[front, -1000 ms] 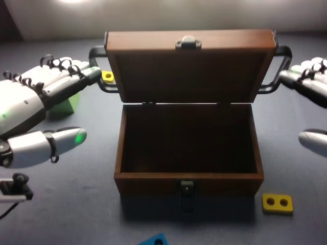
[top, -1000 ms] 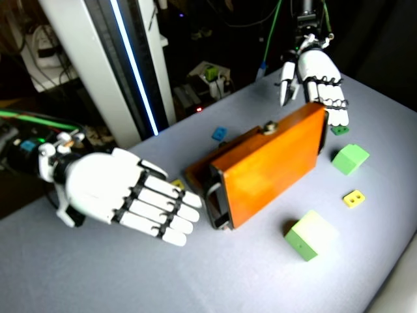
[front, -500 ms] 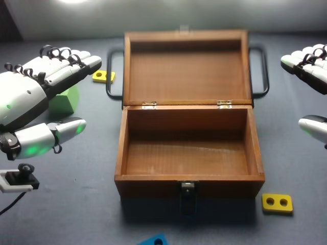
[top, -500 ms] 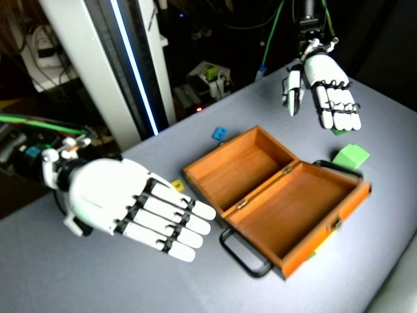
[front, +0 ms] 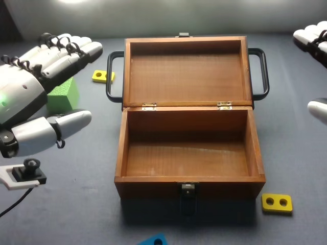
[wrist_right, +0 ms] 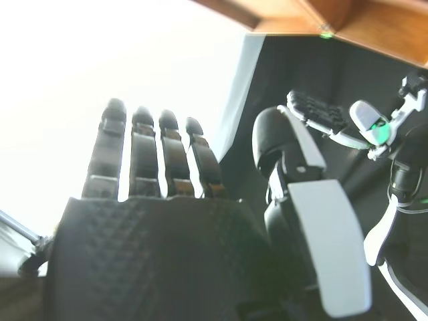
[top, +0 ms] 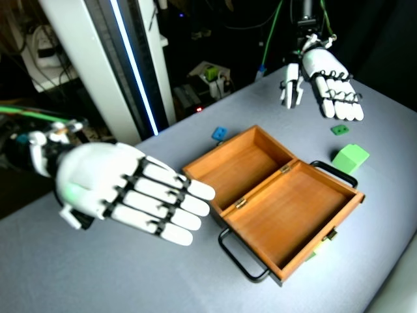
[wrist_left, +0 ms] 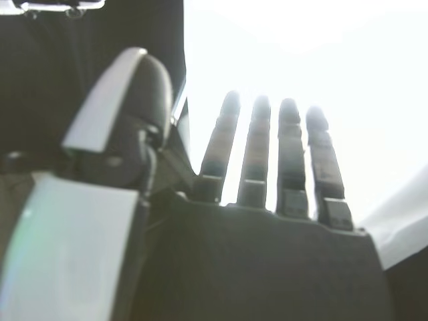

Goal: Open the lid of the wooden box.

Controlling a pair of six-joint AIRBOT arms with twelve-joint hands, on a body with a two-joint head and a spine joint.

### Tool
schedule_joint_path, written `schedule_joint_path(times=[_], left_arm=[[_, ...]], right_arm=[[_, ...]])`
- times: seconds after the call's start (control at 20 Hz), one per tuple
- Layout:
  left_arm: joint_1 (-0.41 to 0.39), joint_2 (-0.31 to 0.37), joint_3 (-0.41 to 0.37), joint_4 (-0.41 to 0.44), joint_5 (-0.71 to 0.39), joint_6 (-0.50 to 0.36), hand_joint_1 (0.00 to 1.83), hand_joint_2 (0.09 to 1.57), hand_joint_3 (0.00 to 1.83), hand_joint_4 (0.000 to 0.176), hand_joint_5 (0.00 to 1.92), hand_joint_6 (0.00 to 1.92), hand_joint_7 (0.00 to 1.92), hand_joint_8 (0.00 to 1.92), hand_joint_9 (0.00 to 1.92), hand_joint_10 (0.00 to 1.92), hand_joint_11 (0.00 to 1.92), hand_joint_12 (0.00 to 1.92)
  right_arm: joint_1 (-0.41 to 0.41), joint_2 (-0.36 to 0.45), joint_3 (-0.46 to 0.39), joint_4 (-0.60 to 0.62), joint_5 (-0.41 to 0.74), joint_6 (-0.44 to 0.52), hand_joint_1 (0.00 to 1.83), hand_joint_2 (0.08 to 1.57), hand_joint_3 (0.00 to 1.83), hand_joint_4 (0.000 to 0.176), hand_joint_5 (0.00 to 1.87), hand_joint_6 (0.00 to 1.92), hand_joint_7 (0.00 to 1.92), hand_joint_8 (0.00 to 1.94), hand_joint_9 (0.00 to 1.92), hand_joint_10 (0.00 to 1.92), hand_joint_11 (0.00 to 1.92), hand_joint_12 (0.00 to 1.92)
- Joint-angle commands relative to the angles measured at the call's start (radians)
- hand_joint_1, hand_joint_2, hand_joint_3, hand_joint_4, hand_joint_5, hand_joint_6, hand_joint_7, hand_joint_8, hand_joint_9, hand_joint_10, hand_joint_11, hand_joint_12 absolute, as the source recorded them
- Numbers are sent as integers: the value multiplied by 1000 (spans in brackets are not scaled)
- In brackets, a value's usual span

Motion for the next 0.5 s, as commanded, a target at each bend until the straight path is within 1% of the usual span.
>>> schedule_joint_path(times=[0.0,0.05,0.1,0.15,0.2,0.25,0.3,0.35,0.4,0.45], left_arm=[[-6,6,-2,-24,-152,-2,284,1432,0,0,0,0,0,0,0,0,0,0],[-6,6,-4,-28,-163,-1,141,1427,0,8,0,0,0,0,0,0,0,0],[-6,7,-6,-32,-180,3,61,1434,4,12,0,0,0,0,0,0,0,0],[-6,7,-9,-37,-199,9,46,1436,4,29,0,0,0,0,0,0,0,0],[-6,7,-11,-41,-211,11,46,1436,4,29,0,0,0,0,0,0,0,0],[-4,7,-13,-45,-227,13,48,1435,3,43,0,0,0,0,0,0,0,0],[0,7,-16,-53,-244,16,25,1422,0,57,0,0,0,0,0,0,0,0],[4,7,-16,-57,-257,16,89,1410,0,69,0,0,0,0,0,0,0,0],[8,8,-18,-62,-275,16,102,1404,0,80,0,0,0,0,0,0,0,0],[10,11,-21,-65,-288,19,106,1411,0,72,0,0,0,0,0,0,0,0]], right_arm=[[2,10,-5,-9,160,0,200,1491,8,0,0,0,0,0,0,0,0,0],[-1,16,-11,-11,180,-2,128,1471,0,0,0,0,0,0,0,0,3,1],[-7,25,-19,-12,204,-7,83,1451,0,8,0,0,0,0,0,0,0,0],[-17,33,-27,-12,233,-10,113,1429,0,0,0,0,0,0,0,0,0,0],[-23,39,-32,-12,253,-11,113,1429,0,0,0,0,0,0,0,0,0,0],[-32,45,-39,-12,278,-12,68,1421,0,8,0,0,0,0,0,0,0,0],[-43,53,-47,-12,309,-13,33,1393,0,28,0,0,0,0,0,0,0,0],[-51,60,-52,-12,326,-14,25,1382,0,43,0,0,0,0,0,0,0,0],[-58,68,-62,-12,345,-20,21,1384,0,38,0,0,0,0,0,0,0,0],[-62,77,-70,-11,359,-27,8,1366,0,17,0,0,0,0,0,0,0,0]])
